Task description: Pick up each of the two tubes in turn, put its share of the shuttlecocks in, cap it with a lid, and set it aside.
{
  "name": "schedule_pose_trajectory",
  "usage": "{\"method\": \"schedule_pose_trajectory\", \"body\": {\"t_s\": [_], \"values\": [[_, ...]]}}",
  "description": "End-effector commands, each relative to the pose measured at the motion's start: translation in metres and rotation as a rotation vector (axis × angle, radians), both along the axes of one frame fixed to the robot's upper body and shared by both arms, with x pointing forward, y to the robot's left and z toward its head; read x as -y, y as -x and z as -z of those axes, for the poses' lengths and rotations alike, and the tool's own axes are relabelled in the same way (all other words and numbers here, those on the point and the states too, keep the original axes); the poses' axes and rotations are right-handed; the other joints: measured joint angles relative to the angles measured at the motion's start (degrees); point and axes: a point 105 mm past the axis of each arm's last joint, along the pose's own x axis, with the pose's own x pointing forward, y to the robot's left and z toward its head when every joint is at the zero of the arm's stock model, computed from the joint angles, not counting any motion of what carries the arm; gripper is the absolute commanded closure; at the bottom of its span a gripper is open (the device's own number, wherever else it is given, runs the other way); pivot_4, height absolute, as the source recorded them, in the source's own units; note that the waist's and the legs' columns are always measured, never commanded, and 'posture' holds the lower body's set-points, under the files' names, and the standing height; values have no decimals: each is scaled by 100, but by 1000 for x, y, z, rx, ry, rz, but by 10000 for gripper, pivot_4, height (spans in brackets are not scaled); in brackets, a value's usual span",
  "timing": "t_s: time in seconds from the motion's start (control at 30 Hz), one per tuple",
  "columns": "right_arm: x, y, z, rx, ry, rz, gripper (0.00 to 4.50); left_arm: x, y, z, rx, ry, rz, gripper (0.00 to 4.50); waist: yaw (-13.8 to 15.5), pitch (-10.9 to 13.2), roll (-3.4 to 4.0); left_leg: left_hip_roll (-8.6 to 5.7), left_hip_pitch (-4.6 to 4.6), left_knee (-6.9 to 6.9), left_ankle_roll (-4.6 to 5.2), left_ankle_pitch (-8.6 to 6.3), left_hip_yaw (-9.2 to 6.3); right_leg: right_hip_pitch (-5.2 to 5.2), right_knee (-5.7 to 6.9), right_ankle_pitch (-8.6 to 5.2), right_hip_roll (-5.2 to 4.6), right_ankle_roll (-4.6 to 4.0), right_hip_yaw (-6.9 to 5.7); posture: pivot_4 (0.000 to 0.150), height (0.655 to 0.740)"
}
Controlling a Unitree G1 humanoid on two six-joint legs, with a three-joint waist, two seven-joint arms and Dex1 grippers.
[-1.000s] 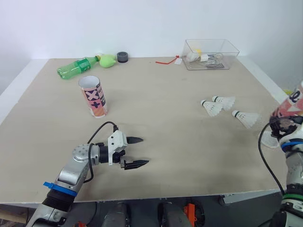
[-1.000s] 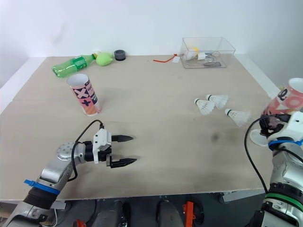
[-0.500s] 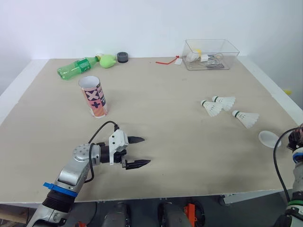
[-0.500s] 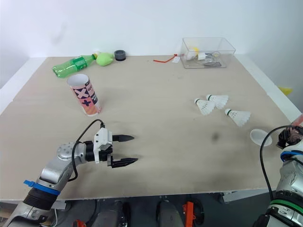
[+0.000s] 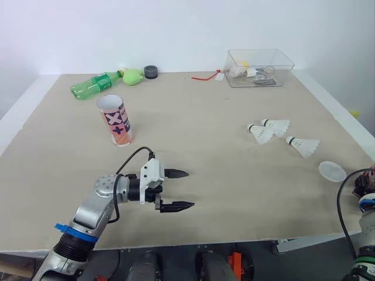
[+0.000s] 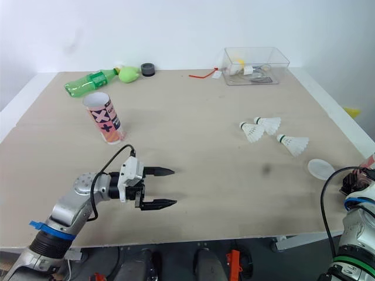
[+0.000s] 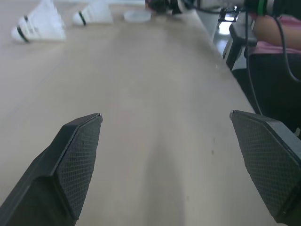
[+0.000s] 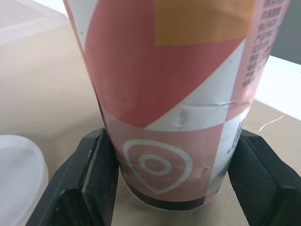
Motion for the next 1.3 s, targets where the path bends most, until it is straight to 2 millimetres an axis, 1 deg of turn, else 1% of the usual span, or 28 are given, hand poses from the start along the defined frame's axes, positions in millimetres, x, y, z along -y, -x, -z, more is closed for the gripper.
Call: {"method": "schedule_pose_trajectory", "body": {"t_s": [0.03,0.2,0.27,0.3,0.33,0.43,0.53,0.7,0.8,0.93,1.07,1.2,1.27,1.3], "values": [[6,6,-12,52,16,26,14608,4,3,-19,50,49,30,0,0,0,0,0,0,0,0,0,0,0,0,0,0,0,1,1500,7400],[5,8,-11,73,-4,24,14608,7,1,-25,54,96,22,0,1,0,0,0,0,-1,1,0,-1,1,0,-1,2,1,1,1500,7400],[3,9,-10,79,-14,11,4886,7,0,-26,60,99,19,0,1,0,0,0,1,0,1,0,-1,3,0,0,1,1,2,1500,7400],[3,9,-10,76,-10,7,725,8,-1,-26,61,99,18,0,1,0,0,0,2,0,1,0,-2,3,0,0,2,1,1,1500,7400],[1,8,-10,57,16,-10,257,8,-2,-26,61,95,15,0,1,0,0,0,2,0,1,0,-2,3,0,-1,3,1,2,1500,7400],[-4,6,-12,14,80,-43,257,7,-3,-24,62,89,11,0,0,0,1,0,3,-1,1,0,-1,3,0,0,4,1,4,1500,7400],[-6,6,-13,48,41,-41,257,7,-4,-23,61,82,9,0,-8,0,1,0,5,-1,1,0,3,3,0,0,4,2,9,1500,7400],[-7,8,-13,52,30,-49,257,8,-3,-21,57,76,11,0,-7,0,1,1,6,-1,1,0,1,3,0,1,7,2,11,1500,7400],[-6,15,-15,38,41,-46,257,9,-3,-20,55,73,14,0,-5,0,1,0,5,-2,1,0,2,2,0,0,6,3,12,1500,7400],[-18,20,-9,-3,34,-110,257,9,-3,-18,52,68,14,0,0,-1,2,1,5,-4,1,-1,1,2,0,-1,6,3,14,1500,7400],[-20,24,-8,-11,22,-109,257,9,-3,-18,49,65,15,0,-3,-1,2,1,6,-3,1,-1,2,2,0,0,6,4,14,1500,7400],[-41,24,-6,-32,22,-193,257,9,-3,-15,46,60,18,0,2,-1,3,2,8,-4,1,-1,-1,2,0,0,8,3,14,1500,7400],[-54,20,-9,-42,44,-241,257,9,-3,-15,46,59,19,0,-1,-2,4,4,8,-5,0,-1,-2,1,0,-1,11,1,14,1500,7400],[-64,16,-11,-49,64,-288,257,9,-3,-15,47,58,19,0,-6,-2,5,4,8,-6,0,-1,0,-1,0,-1,10,1,15,1500,7400]]}}
